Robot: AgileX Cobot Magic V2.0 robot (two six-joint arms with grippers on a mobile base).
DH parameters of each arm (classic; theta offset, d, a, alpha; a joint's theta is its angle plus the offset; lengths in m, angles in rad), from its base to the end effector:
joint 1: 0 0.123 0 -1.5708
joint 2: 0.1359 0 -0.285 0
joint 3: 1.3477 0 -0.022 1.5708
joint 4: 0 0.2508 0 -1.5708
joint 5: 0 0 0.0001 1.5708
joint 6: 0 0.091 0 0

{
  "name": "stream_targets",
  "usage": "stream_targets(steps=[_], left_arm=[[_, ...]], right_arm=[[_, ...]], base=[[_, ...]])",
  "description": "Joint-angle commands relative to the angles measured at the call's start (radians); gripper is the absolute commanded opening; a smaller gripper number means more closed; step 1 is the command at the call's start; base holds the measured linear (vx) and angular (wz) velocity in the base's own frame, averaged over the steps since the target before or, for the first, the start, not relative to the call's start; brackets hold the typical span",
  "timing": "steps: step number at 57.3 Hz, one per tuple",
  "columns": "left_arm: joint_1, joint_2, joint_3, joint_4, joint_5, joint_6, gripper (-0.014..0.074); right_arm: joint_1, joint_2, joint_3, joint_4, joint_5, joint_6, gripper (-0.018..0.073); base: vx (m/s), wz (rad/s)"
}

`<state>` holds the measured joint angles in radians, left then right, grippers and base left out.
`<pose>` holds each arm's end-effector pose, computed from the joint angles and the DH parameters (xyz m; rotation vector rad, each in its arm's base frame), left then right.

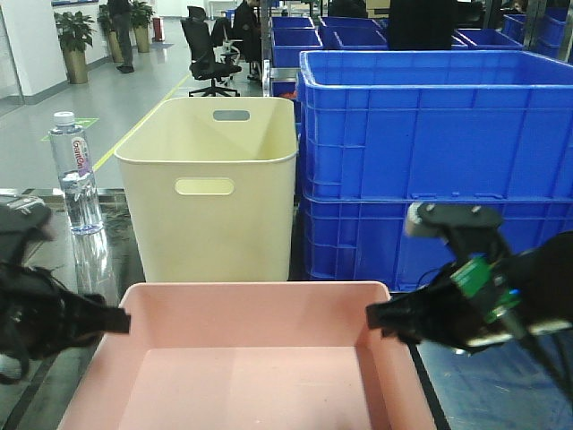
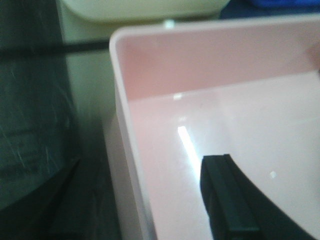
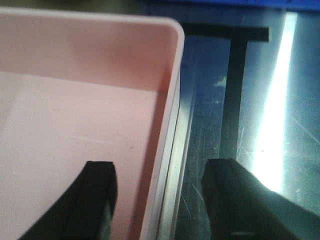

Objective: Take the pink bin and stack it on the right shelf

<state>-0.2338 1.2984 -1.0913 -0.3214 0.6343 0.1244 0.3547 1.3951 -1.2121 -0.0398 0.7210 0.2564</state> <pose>0.2679 -0.0813 0.3376 0.2091 2.3090 -0.4064 0.2846 0.1029 0.3393 -0.1413 2.3965 0.2423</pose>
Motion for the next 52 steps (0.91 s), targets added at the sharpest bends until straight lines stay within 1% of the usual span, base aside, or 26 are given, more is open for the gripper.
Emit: stream_targets(steps=[1, 8, 13, 17, 28, 47, 49, 52], left_arm=[[0.002, -0.113, -0.026, -0.003, -0.112, 0.018, 0.0418], [0.002, -0.246, 0.025, 0.003, -0.214, 0.091, 0.0236], [0.002, -0.335, 0.076, 0.003, -0.274, 0.145, 0.0084], [0.002, -0.379, 0.102, 0.003, -0.292, 0.157, -0.0011], [0.002, -0.442, 0.114, 0.003, -0.28, 0.157, -0.0009], [0.002, -0.438, 0.125, 0.004, -0.285, 0.157, -0.0008], [0.002, -0.44, 0.142, 0.021, -0.3, 0.157, -0.0008], [0.002, -0.465, 0.197, 0.076, -0.347, 0.156, -0.0008]], right_arm=[[-0.007, -0.102, -0.039, -0.015, -0.07, -0.007, 0.0245], [-0.007, -0.182, -0.039, -0.015, -0.067, -0.007, -0.0018], [-0.007, -0.216, -0.039, -0.015, -0.075, -0.007, -0.0014], [-0.007, -0.235, -0.039, -0.014, -0.074, -0.007, -0.0014], [-0.007, -0.253, -0.039, -0.014, -0.074, -0.007, -0.0013], [-0.007, -0.253, -0.039, -0.014, -0.073, -0.007, -0.0013], [-0.007, -0.253, -0.039, -0.014, -0.075, -0.007, -0.0013], [-0.007, -0.253, -0.039, -0.014, -0.074, -0.007, -0.0013]], base=[[0.0, 0.0], [0.0, 0.0], [0.0, 0.0], [0.0, 0.0], [0.0, 0.0], [0.0, 0.0], [0.0, 0.0], [0.0, 0.0]])
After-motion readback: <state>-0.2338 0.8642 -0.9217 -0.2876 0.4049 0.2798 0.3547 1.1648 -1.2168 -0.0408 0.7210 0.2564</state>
